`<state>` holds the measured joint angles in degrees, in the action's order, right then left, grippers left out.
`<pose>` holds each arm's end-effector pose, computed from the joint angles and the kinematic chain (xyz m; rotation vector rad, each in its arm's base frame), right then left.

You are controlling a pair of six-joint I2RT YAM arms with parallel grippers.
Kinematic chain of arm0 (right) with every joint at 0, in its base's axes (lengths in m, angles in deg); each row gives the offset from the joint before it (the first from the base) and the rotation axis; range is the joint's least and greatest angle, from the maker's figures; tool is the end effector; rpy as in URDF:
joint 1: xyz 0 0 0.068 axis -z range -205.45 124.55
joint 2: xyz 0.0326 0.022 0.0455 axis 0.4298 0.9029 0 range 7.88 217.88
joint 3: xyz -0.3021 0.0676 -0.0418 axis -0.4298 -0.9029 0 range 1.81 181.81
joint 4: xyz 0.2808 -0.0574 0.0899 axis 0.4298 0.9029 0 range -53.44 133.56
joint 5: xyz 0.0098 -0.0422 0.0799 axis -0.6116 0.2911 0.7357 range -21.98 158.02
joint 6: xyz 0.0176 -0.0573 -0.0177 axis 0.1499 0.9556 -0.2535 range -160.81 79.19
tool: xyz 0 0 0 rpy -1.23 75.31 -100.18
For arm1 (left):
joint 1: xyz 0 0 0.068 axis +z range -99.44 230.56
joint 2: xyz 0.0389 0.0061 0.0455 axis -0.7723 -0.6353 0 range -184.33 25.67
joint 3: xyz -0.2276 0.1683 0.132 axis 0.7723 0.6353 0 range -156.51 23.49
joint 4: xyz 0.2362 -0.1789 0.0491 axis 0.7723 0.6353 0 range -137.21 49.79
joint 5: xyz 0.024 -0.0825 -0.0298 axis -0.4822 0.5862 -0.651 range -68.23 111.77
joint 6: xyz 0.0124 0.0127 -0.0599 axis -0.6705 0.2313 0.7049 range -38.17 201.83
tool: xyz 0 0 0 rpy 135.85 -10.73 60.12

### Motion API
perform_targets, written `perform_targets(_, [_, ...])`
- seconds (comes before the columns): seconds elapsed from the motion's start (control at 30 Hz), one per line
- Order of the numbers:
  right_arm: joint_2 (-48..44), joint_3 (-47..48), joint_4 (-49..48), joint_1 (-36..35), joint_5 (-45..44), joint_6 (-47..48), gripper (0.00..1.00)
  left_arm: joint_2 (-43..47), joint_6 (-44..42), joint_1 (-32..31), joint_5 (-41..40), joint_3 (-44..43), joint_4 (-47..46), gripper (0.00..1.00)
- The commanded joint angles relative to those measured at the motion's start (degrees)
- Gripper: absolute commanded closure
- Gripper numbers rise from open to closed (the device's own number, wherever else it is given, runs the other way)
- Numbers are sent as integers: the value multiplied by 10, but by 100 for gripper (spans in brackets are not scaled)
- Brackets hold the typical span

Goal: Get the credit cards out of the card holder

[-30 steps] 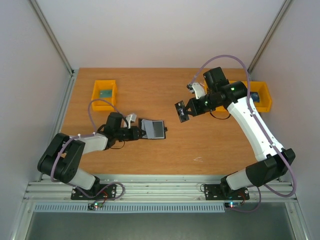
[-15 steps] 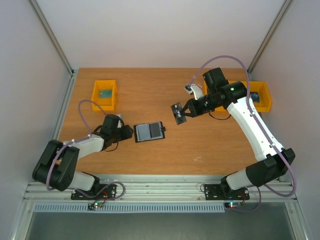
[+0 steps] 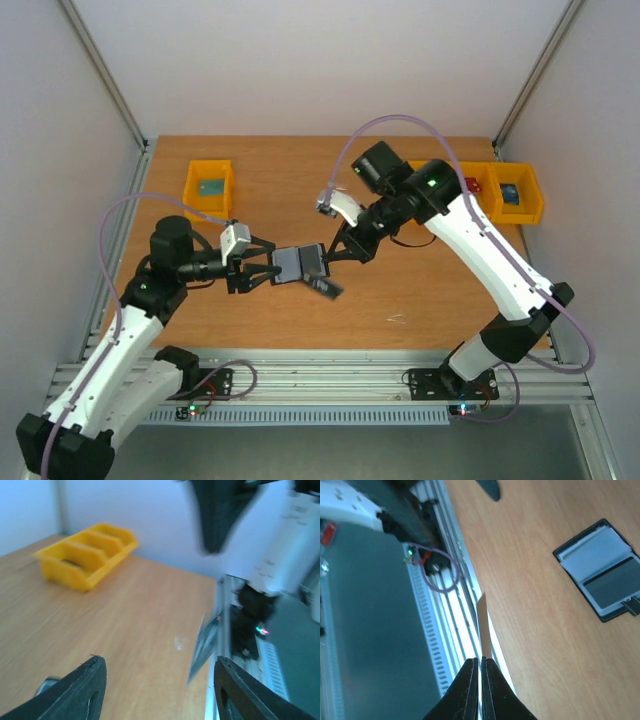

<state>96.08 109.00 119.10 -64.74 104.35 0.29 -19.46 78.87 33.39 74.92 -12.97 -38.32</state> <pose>0.2232 0.2191 0.4673 -1.7996 1.8247 0.8289 0.1749 -0.0940 0.3148 0.9428 1.6206 -1.0334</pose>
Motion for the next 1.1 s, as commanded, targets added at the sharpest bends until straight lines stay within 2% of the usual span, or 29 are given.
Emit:
perform_targets(0.0, [40,28,42,-51,-111,96,98,-50,-322,-14,169,-100,294,40])
perform_targets(0.07, [51,35,36,-72,-126,122,98,-60,-330,-23,165,-113,278,41])
perform_targets(0.17, [60,35,9,-80,-130,129,99,-69,-280,-38,153,-109,240,43])
perform_targets(0.23, [67,20,-16,-77,-171,107,99,-83,-254,-38,123,-95,196,42])
perform_targets(0.27, [69,8,-24,-71,-186,96,99,-92,-209,-38,99,-89,164,42])
perform_targets(0.33, [66,-21,-40,-60,-186,72,99,-106,-168,-34,91,-87,156,42])
perform_targets(0.37, [58,-47,-58,-56,-186,55,99,-107,-173,-33,93,-82,167,42])
perform_targets(0.53, [41,-111,-108,-52,-173,-5,97,-103,-255,-28,14,-40,195,41])
perform_targets(0.7, [24,-158,-166,-52,-150,-77,94,-91,-354,-24,27,-44,278,39])
perform_targets(0.83, [9,-195,-205,-54,-158,-157,92,-80,-390,-21,19,-40,326,39])
perform_targets(0.93, [-3,-226,-235,-55,-160,-194,91,-66,-468,-21,12,-38,394,38])
perform_targets(1.07, [12,-259,-268,-58,-99,-259,86,-66,-664,-24,-30,-37,521,38])
